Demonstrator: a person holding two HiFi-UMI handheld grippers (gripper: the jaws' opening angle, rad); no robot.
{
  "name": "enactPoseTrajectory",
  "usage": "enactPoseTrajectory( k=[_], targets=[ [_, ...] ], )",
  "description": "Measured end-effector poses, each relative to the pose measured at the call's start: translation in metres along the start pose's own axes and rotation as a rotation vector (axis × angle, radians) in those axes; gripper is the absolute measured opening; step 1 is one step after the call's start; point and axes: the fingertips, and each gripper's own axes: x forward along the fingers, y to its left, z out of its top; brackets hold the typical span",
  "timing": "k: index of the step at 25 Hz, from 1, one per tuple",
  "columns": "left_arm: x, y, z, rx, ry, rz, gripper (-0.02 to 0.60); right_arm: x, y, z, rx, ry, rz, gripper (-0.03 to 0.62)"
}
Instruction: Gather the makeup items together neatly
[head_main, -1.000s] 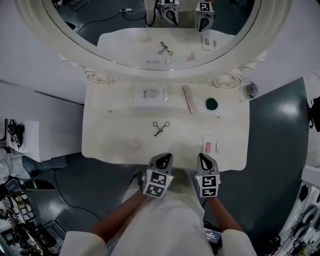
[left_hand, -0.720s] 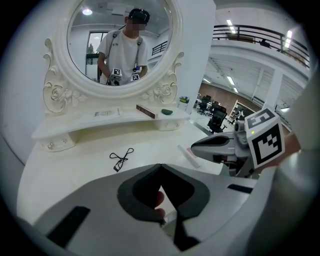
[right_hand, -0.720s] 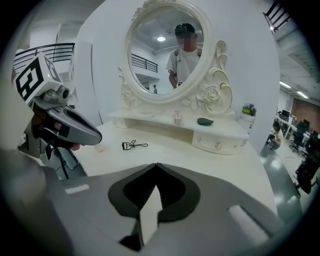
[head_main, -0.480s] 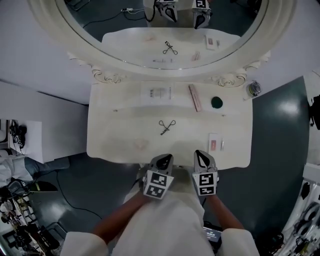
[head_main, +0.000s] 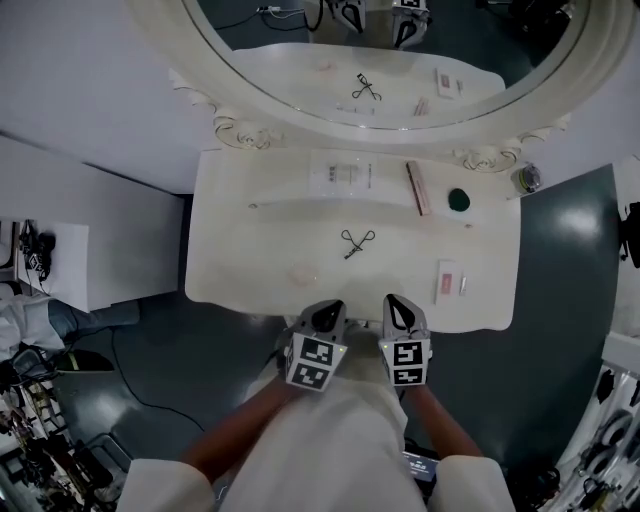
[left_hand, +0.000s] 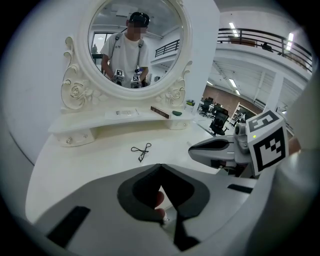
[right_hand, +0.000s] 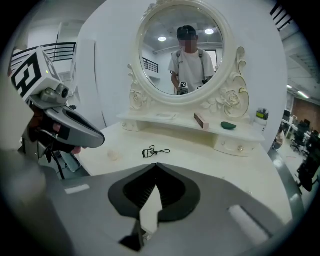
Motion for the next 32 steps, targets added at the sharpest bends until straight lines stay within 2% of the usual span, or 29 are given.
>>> enactPoseTrajectory(
  k=[10, 19, 32],
  targets=[
    [-0.018, 0.022, -0.015, -0.021, -0.029, -0.045, 0.002, 0.017, 0.028, 0.024, 0.123, -0.003, -0.104, 0.003],
    [-0.019, 0.034, 0.008, -0.001, -0.065, -0.095, 0.002, 0.037, 0.031, 0.039, 0.253, -0.013, -0.188, 0.003],
    [-0.020, 0.051, -0.023, 0.014, -0.002, -0.099, 0.002, 0.063, 0.038, 0.043, 0.359, -0.029, -0.192, 0.005]
  ],
)
